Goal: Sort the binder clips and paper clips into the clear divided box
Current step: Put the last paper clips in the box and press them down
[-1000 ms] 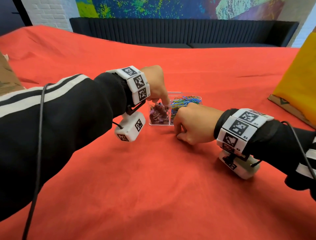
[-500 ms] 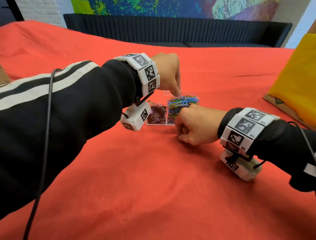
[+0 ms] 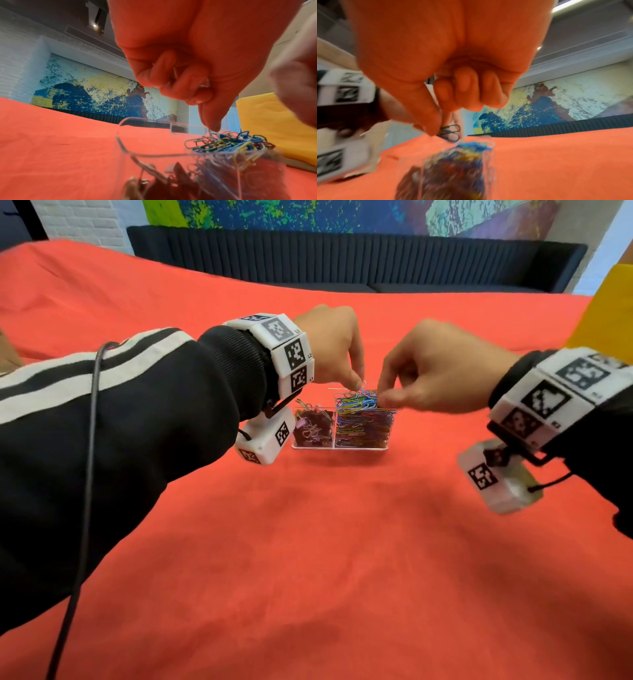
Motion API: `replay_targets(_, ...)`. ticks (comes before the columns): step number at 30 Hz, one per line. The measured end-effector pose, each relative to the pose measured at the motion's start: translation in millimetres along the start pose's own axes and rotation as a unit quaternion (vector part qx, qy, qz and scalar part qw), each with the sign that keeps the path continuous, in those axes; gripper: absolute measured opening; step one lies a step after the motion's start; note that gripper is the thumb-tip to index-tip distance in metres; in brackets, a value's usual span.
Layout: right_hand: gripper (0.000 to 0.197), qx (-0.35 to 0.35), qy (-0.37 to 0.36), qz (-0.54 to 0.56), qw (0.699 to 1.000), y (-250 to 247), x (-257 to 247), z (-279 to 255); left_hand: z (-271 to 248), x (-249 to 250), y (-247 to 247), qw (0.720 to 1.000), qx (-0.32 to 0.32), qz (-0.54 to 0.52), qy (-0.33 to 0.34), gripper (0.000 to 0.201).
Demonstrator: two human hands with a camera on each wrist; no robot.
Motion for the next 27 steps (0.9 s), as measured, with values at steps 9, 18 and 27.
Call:
replay_targets(9, 0.011, 0.026, 0.047, 0.033, 0.998, 5.8, 28.8, 34.5, -12.3, -17.9, -6.6, 1.0, 0.011, 0.017, -0.018, 0.016)
replay_targets(18, 0.008, 0.055, 0.055, 0.012, 0.997, -1.1, 36.5, 23.4, -21.5, -18.0, 6.6, 0.999, -0.02, 0.038, 0.013, 0.011)
replay_targets(27, 0.019, 0.035, 0.045, 0.019, 0.998, 5.0, 36.3, 14.5, -17.4, -15.1, 12.2, 0.999, -0.021, 0.021, 0.018, 0.012)
Point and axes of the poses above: each hand's wrist, its own z-axis towards the middle knuckle, its own y-axis out of the palm, x = y × z, the point moved 2 cm from there along z, towards the middle knuckle, and after that the axes turned 6 degrees about z, right-handed, at the moved point
